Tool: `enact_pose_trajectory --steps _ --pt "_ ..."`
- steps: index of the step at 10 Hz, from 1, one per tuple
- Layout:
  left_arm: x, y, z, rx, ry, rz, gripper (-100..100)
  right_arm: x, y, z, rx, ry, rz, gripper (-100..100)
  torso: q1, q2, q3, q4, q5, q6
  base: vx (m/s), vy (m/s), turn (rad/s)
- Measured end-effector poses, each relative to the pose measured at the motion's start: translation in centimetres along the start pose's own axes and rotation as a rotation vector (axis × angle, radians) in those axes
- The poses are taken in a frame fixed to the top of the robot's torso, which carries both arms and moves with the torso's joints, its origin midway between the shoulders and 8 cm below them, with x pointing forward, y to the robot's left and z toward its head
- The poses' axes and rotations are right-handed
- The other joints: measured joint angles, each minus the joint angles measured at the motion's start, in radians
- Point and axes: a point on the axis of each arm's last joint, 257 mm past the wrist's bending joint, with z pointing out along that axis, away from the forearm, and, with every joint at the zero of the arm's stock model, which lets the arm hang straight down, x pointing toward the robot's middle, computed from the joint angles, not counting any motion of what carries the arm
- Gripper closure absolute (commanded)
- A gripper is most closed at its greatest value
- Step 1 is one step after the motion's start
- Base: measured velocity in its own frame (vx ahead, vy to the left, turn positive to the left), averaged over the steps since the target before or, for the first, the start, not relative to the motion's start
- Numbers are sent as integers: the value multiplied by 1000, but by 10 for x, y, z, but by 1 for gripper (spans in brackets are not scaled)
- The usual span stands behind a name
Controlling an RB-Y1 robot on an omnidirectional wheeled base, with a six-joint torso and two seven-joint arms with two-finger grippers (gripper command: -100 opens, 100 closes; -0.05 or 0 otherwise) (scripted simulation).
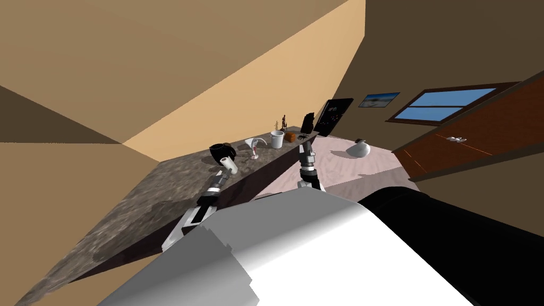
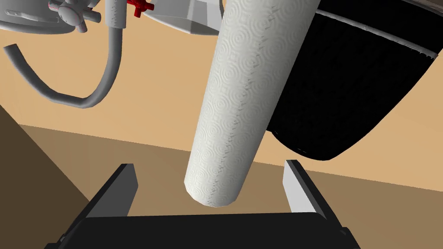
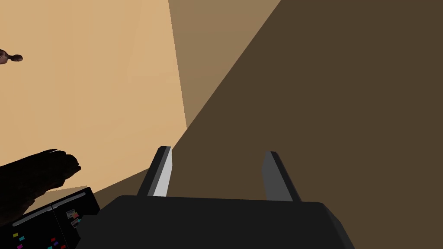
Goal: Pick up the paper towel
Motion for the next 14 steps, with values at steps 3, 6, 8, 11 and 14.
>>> enact_pose_trajectory --steps 3,6,8,11,14 --pt "14 12 -6 -14 45 62 0 0 0 0 0 0 0 0 1 -1 -1 0 0 0 82 -1 -17" --pt "20 6 9 11 42 47 -100 0 0 0 0 0 0 0 0 7 4 1 0 0 -35 -15 67" --pt "25 3 25 27 44 38 -100 0 0 0 0 0 0 0 0 8 4 2 0 0 -53 -17 103" --pt "32 0 44 50 45 26 -100 0 0 0 0 0 0 0 1 7 4 1 0 0 -34 -12 66" --pt "40 -1 63 70 52 16 -100 0 0 0 0 0 0 0 1 7 4 1 0 0 -36 -10 63"
